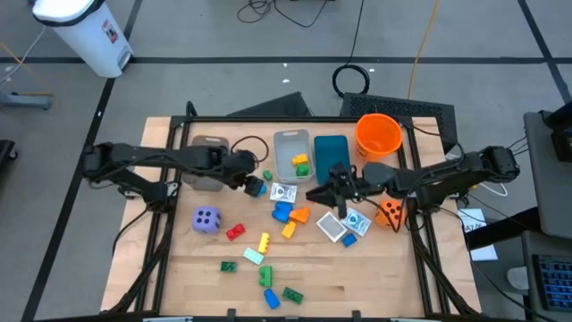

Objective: Pick & Place Toys
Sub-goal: Put the left blue game piece into the gray bin

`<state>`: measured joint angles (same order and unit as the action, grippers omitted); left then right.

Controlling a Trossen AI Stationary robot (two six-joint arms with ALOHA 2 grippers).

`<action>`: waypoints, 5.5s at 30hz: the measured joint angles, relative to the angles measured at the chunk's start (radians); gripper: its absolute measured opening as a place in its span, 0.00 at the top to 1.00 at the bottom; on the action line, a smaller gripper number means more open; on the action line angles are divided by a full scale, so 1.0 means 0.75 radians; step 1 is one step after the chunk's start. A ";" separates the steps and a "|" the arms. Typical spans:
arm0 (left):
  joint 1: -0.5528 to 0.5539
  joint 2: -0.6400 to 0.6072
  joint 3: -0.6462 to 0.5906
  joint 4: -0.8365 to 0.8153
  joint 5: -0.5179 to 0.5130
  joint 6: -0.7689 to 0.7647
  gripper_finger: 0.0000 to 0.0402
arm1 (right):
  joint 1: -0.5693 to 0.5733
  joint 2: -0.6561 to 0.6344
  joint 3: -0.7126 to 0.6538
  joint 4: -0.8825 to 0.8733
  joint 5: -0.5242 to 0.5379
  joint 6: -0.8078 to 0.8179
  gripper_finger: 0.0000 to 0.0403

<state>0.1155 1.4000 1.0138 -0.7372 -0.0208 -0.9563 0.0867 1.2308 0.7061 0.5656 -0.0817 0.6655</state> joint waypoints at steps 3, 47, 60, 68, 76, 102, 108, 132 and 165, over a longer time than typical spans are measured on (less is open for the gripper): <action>0.013 0.062 -0.002 -0.011 0.007 0.011 0.38 | 0.029 0.001 -0.008 -0.001 0.000 0.004 0.82; 0.132 0.248 -0.291 0.548 0.276 0.017 0.38 | 0.041 0.001 -0.009 -0.013 0.004 -0.040 0.82; 0.116 0.289 -0.291 0.673 0.275 0.007 0.50 | 0.040 0.001 -0.009 -0.023 0.004 -0.031 0.82; 0.116 0.288 -0.291 0.676 0.243 0.007 0.83 | 0.040 0.001 -0.009 -0.024 0.004 -0.033 0.82; 0.117 0.286 -0.289 0.678 0.223 0.005 0.95 | 0.040 0.001 -0.009 -0.032 0.004 -0.040 0.82; 0.310 0.138 -0.279 0.281 0.125 0.208 0.97 | 0.039 0.001 -0.009 -0.043 0.005 -0.067 0.82; 0.325 0.138 -0.126 0.241 0.146 0.348 0.94 | 0.039 0.001 -0.009 -0.039 0.004 -0.066 0.82; -0.007 0.137 0.710 0.045 0.272 0.918 0.92 | -0.199 0.003 -0.009 0.109 0.006 0.291 0.63; -0.083 0.249 0.709 0.290 0.377 0.826 0.91 | -0.209 0.125 -0.008 0.492 -0.051 0.344 0.58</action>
<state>0.0531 1.5867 1.5455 -0.5200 0.2622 -0.3365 -0.0704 1.3247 0.7000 0.9346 -0.1200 0.9237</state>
